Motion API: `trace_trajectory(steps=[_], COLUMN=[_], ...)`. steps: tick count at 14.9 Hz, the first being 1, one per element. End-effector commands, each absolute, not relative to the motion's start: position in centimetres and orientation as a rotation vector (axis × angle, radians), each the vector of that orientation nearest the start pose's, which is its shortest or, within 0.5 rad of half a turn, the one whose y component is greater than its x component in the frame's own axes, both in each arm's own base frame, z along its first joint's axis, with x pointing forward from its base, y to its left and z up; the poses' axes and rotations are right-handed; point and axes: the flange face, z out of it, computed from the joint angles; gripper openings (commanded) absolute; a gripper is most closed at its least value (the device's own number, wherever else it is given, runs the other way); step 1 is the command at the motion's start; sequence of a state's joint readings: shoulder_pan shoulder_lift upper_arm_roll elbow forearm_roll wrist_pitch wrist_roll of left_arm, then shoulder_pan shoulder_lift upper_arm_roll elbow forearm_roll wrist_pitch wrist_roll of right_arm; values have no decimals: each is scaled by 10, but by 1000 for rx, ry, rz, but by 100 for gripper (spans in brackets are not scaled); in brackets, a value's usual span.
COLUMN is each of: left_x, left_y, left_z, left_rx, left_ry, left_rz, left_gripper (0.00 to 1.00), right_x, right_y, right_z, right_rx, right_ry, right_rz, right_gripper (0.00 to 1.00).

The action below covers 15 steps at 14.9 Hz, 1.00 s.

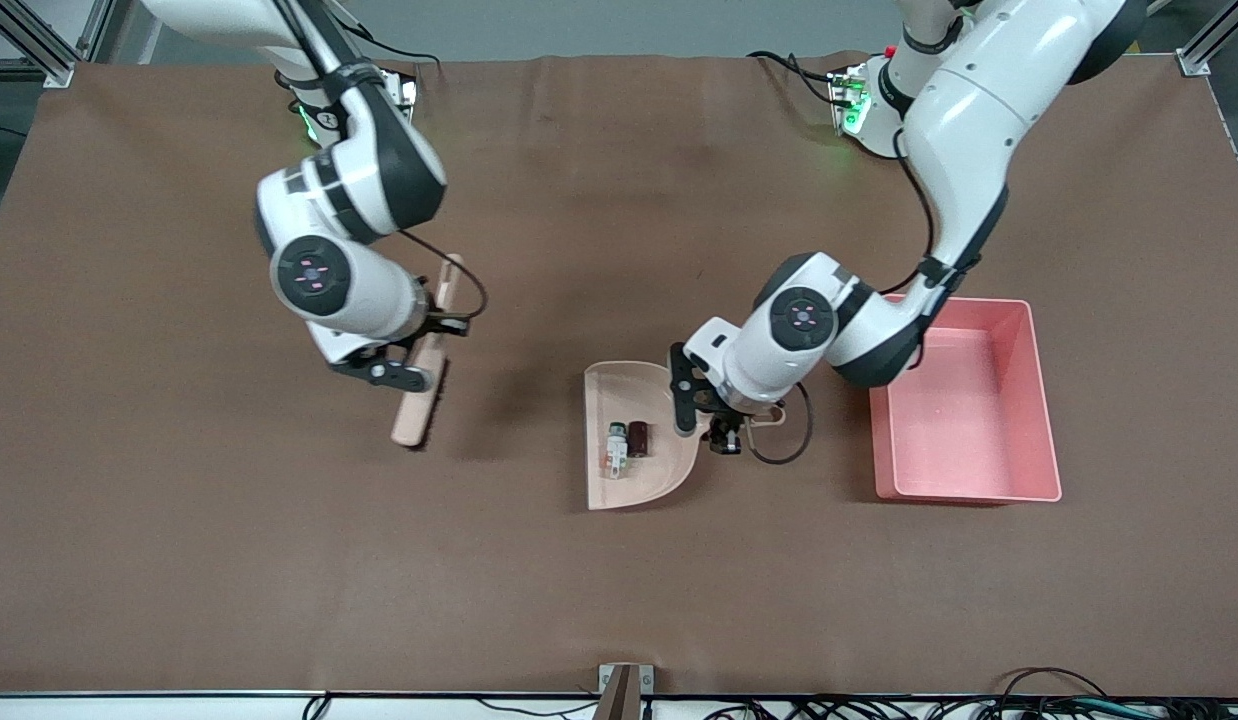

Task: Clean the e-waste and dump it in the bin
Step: 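Carry the dustpan with the left gripper over the pink bin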

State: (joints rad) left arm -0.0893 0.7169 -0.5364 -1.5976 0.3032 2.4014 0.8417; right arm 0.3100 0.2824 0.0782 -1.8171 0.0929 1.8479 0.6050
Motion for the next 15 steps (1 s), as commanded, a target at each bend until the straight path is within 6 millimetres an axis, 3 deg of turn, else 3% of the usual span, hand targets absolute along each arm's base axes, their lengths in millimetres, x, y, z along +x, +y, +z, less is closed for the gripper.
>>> trace_trajectory(steps=[1,4,7,11,12,15], left_x=[619,631,646,660,661,659], left_y=[-331,-280,-206,-97,-74,-16], left_z=[323,364,400,429,429,428], left_rx=[-2307,-2304,-2348,-2386,-2393,-2383], left_ry=[2202,2152,2115,2122,2122,2136], left_rz=[-332,-249,-212,-226,-205,-125], left_gripper=[0,0,0,0,0,0], right_x=[555,556,557,564,562,539], right_y=[159,108,66,20,6,-38], right_z=[365,359,358,354,347,302], right_rx=[-3110,-3127,-3117,-3126,-3132,-3122], right_ry=[341,290,238,228,228,233], right_rz=[381,360,348,298,293,247], right_gripper=[0,0,0,0,0,0])
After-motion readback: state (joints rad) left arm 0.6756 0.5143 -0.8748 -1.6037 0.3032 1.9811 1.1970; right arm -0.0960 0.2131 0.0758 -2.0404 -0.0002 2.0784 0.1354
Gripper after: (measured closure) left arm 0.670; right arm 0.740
